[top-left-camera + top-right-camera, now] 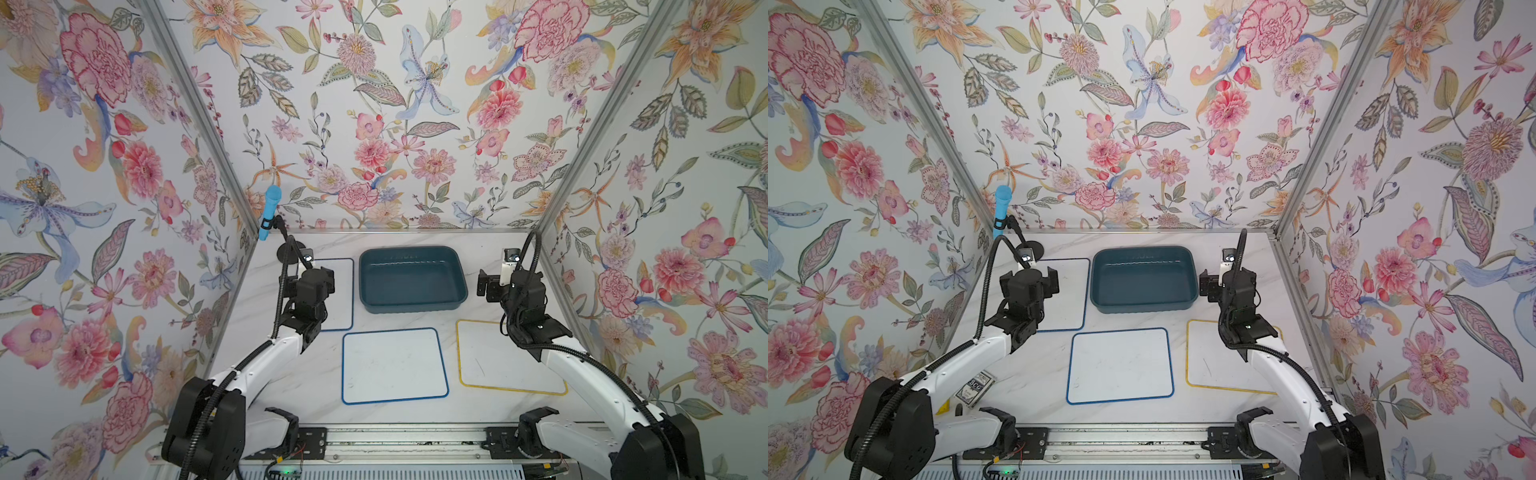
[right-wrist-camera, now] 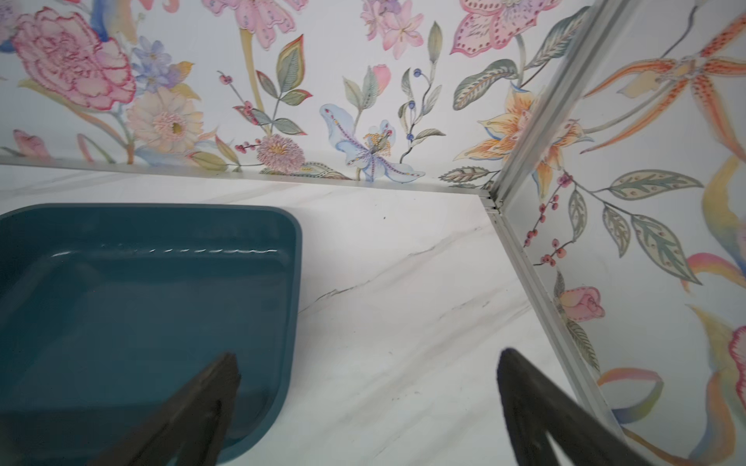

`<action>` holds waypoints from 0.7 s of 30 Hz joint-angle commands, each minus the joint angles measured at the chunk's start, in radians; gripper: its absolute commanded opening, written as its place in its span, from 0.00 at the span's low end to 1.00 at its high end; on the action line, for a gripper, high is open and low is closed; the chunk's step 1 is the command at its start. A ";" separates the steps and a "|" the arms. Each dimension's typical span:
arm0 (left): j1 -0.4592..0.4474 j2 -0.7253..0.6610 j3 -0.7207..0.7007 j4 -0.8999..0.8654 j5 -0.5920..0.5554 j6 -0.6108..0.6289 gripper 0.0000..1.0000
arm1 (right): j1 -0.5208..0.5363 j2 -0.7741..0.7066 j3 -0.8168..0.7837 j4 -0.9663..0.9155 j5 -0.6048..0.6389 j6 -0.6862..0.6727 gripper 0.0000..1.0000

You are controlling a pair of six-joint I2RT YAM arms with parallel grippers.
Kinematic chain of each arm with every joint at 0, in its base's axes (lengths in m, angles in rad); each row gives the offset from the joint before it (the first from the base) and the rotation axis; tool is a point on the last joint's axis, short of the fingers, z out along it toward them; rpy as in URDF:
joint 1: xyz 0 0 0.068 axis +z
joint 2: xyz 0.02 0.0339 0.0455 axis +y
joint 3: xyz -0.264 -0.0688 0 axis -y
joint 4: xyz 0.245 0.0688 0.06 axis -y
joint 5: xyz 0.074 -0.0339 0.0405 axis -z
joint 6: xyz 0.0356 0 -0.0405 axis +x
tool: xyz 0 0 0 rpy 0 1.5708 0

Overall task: Put the whiteboard into the storage box
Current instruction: Pick up the whiteboard at the center of the board.

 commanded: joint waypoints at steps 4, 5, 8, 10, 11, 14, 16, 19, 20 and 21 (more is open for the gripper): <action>-0.037 -0.097 -0.024 -0.360 0.148 -0.253 1.00 | 0.164 -0.126 0.033 -0.411 -0.006 0.138 1.00; -0.037 -0.114 -0.039 -0.381 0.181 -0.277 1.00 | 0.171 -0.136 0.034 -0.447 -0.034 0.176 1.00; -0.039 -0.156 -0.086 -0.456 0.268 -0.344 1.00 | 0.182 -0.143 0.035 -0.557 -0.144 0.291 1.00; -0.045 -0.173 -0.114 -0.512 0.309 -0.372 1.00 | 0.195 -0.130 0.041 -0.619 -0.251 0.323 1.00; -0.046 -0.177 -0.125 -0.537 0.330 -0.380 1.00 | 0.202 -0.123 0.042 -0.637 -0.284 0.339 1.00; -0.055 -0.181 -0.151 -0.612 0.400 -0.404 1.00 | 0.231 -0.086 0.042 -0.675 -0.389 0.404 0.99; -0.062 -0.192 -0.164 -0.657 0.445 -0.415 1.00 | 0.249 -0.051 0.035 -0.676 -0.484 0.426 0.97; -0.094 -0.223 -0.173 -0.694 0.480 -0.444 1.00 | 0.282 0.001 0.021 -0.675 -0.540 0.454 0.94; -0.100 -0.229 -0.173 -0.697 0.503 -0.458 1.00 | 0.313 0.014 0.015 -0.675 -0.543 0.462 0.94; -0.101 -0.232 -0.174 -0.704 0.526 -0.478 1.00 | 0.322 0.027 0.010 -0.674 -0.549 0.467 0.94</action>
